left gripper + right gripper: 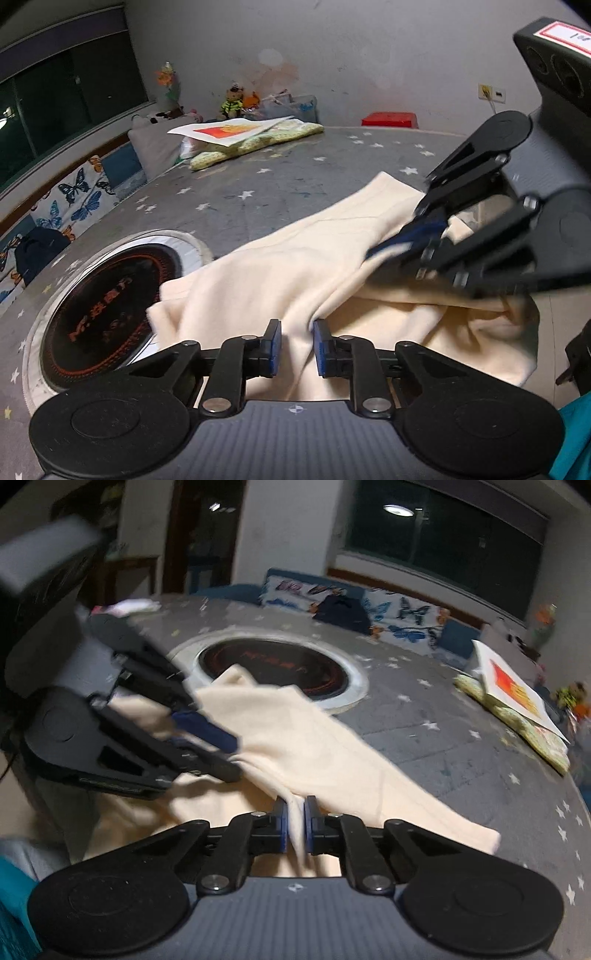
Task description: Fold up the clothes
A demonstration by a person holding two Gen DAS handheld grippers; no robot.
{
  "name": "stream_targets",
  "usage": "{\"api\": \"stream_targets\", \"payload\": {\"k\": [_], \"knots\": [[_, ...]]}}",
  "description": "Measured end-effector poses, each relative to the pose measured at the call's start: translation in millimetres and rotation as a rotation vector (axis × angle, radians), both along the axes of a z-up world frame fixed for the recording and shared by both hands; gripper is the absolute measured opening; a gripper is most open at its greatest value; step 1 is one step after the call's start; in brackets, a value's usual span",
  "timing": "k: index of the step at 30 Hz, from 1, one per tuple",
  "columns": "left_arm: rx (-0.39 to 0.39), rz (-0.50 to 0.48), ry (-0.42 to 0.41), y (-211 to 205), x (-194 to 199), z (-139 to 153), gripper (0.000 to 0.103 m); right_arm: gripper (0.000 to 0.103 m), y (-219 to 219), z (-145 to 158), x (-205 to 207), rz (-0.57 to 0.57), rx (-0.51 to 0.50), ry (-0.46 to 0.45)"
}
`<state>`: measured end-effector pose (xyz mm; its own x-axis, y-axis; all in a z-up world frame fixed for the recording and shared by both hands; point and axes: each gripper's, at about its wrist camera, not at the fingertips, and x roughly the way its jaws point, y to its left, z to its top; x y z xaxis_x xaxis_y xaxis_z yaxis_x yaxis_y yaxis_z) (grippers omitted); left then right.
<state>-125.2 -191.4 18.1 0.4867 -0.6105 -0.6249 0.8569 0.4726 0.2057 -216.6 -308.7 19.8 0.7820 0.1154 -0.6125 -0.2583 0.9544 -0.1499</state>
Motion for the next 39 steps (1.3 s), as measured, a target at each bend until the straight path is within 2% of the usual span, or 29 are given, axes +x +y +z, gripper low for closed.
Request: {"api": "stream_targets", "payload": {"k": [6, 10, 15, 17, 20, 22, 23, 26, 29, 34, 39], "knots": [[-0.06, 0.09, 0.01, 15.7, 10.6, 7.7, 0.004, 0.006, -36.9, 18.9, -12.1, -0.164, 0.078, -0.062], [-0.103, 0.161, -0.01, 25.6, 14.5, 16.7, 0.003, 0.004, -58.4, 26.1, -23.9, -0.296, 0.098, -0.11], [-0.158, 0.246, 0.039, 49.0, 29.4, 25.4, 0.003, 0.004, -93.1, 28.4, -39.8, -0.465, 0.135, -0.121], [-0.174, 0.262, 0.048, 54.3, 31.7, 28.1, 0.003, 0.008, -94.9, 27.1, -40.3, -0.433, 0.164, -0.089], [-0.201, 0.271, 0.035, 58.2, 30.7, 34.8, 0.003, 0.012, -80.9, 29.0, -37.5, -0.312, 0.2, -0.077], [-0.21, 0.285, 0.014, 59.3, 29.7, 38.1, 0.003, 0.032, -63.3, 29.9, -33.2, -0.223, 0.216, -0.074], [-0.214, 0.295, 0.005, 60.2, 29.8, 39.3, 0.003, 0.036, -53.1, 29.6, -30.2, -0.175, 0.222, -0.068], [-0.239, 0.343, 0.012, 68.9, 34.3, 42.3, 0.003, 0.037, -25.9, 21.3, -18.4, -0.066, 0.201, -0.035], [-0.248, 0.408, 0.018, 85.5, 40.2, 42.2, 0.003, 0.036, -6.9, 7.3, -3.9, -0.021, 0.187, 0.017], [-0.223, 0.542, 0.056, 119.6, 55.1, 36.8, 0.003, 0.038, -14.2, 2.6, -1.4, -0.036, 0.249, 0.044], [-0.144, 0.677, 0.118, 145.7, 73.7, 21.8, 0.003, 0.038, -59.2, 9.2, -5.9, -0.223, 0.266, 0.0]]}}
